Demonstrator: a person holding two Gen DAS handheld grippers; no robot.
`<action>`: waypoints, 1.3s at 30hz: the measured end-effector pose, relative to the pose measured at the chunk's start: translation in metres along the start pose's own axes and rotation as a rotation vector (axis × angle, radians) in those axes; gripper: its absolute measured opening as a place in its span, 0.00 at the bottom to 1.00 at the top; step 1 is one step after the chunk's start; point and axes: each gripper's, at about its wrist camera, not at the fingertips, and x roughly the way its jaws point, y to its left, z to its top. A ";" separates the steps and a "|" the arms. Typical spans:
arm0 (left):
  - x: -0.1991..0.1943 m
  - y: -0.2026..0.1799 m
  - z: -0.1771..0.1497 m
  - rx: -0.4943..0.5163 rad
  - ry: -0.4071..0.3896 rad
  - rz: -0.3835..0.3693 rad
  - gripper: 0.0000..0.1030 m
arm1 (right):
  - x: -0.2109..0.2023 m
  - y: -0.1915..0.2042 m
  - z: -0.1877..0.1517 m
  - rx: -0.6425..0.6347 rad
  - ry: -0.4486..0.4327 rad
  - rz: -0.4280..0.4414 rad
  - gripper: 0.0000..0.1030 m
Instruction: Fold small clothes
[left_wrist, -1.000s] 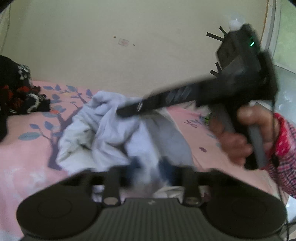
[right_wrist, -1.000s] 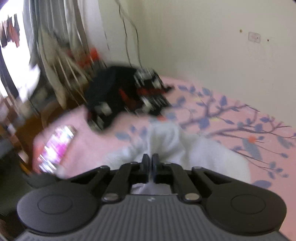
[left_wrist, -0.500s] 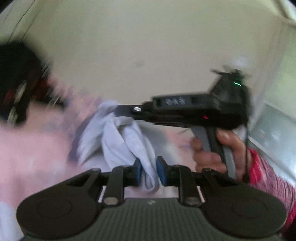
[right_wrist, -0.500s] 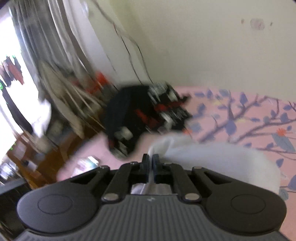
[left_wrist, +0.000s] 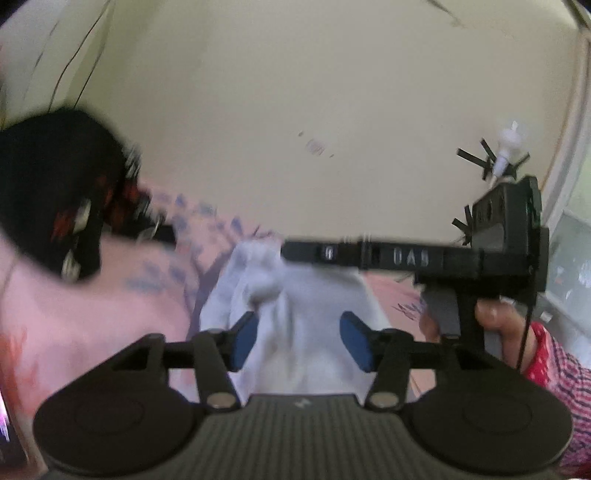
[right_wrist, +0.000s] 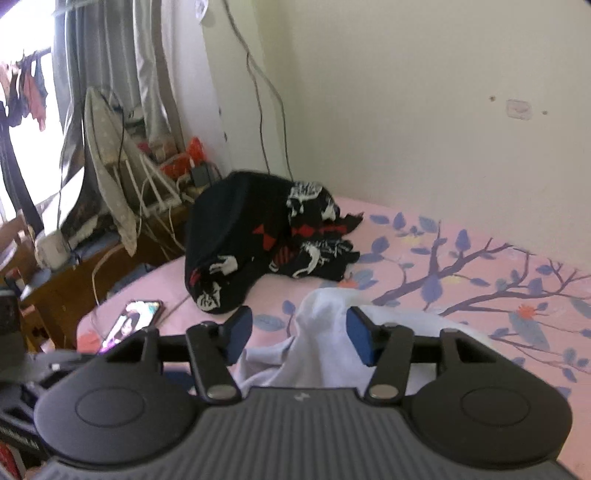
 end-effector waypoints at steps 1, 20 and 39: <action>0.003 -0.005 0.003 0.025 0.002 0.015 0.62 | -0.006 -0.004 -0.003 0.021 -0.018 -0.002 0.47; 0.085 0.033 0.009 -0.260 0.248 -0.239 0.15 | -0.037 -0.068 -0.051 0.298 -0.112 0.041 0.45; 0.076 0.051 -0.002 -0.273 0.185 -0.193 0.21 | -0.011 -0.094 -0.066 0.435 -0.027 0.123 0.25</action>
